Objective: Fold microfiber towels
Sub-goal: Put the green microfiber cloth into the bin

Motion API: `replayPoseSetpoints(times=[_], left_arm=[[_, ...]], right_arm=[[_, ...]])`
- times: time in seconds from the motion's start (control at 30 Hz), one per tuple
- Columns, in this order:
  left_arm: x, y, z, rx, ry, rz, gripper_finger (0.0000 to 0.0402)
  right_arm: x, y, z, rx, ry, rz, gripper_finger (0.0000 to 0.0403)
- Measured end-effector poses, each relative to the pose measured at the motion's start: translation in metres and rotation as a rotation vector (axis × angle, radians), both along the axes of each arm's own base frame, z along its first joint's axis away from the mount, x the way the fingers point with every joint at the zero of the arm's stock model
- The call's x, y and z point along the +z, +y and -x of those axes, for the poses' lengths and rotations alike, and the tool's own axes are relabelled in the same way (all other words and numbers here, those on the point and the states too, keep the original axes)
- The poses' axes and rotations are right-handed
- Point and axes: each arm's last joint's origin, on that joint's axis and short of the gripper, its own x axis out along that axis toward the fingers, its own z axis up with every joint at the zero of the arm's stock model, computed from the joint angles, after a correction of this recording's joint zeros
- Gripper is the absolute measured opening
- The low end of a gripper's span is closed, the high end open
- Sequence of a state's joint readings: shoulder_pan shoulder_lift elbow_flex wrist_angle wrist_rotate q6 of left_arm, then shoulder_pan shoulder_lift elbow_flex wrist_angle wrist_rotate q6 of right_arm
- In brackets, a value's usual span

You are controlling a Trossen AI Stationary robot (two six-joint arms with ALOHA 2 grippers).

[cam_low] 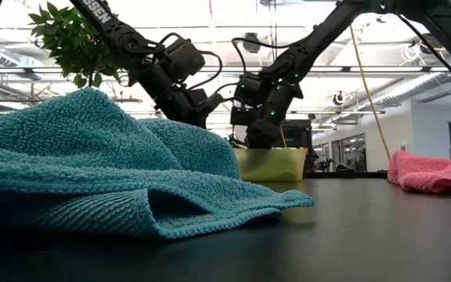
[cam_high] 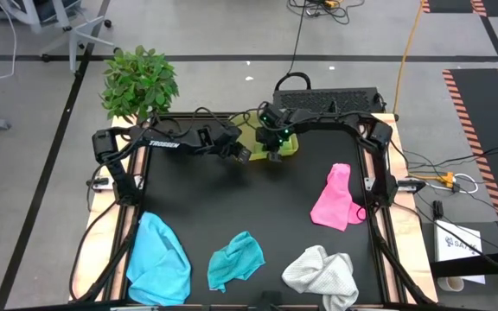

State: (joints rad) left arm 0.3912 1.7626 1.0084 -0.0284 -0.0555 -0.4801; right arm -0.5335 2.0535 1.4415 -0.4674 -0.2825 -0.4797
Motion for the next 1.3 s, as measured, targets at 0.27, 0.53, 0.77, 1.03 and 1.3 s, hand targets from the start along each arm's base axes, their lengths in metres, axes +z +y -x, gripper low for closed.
replayPoseSetpoints(times=[0.27, 0.53, 0.77, 1.03, 1.3], left_arm=[[-0.004, -0.001, 0.004, 0.008, 0.055, 0.021, 0.0007], [-0.005, -0.002, 0.005, 0.020, 0.064, 0.034, 0.0006], [-0.005, -0.002, 0.005, 0.022, 0.064, 0.037, 0.0003], [-0.005, -0.002, 0.005, 0.027, 0.061, 0.042, 0.0004], [-0.005, -0.002, 0.005, 0.028, 0.061, 0.043, 0.0005]], right_arm=[[-0.005, -0.012, -0.004, -0.044, -0.054, 0.053, 0.0000], [0.001, -0.019, 0.002, -0.089, -0.050, 0.034, 0.0000], [0.008, -0.027, 0.000, -0.105, -0.083, 0.157, 0.0000], [0.012, -0.039, 0.006, -0.132, -0.057, 0.254, 0.0000], [0.042, -0.038, 0.015, -0.085, -0.107, 0.280, 0.0000]])
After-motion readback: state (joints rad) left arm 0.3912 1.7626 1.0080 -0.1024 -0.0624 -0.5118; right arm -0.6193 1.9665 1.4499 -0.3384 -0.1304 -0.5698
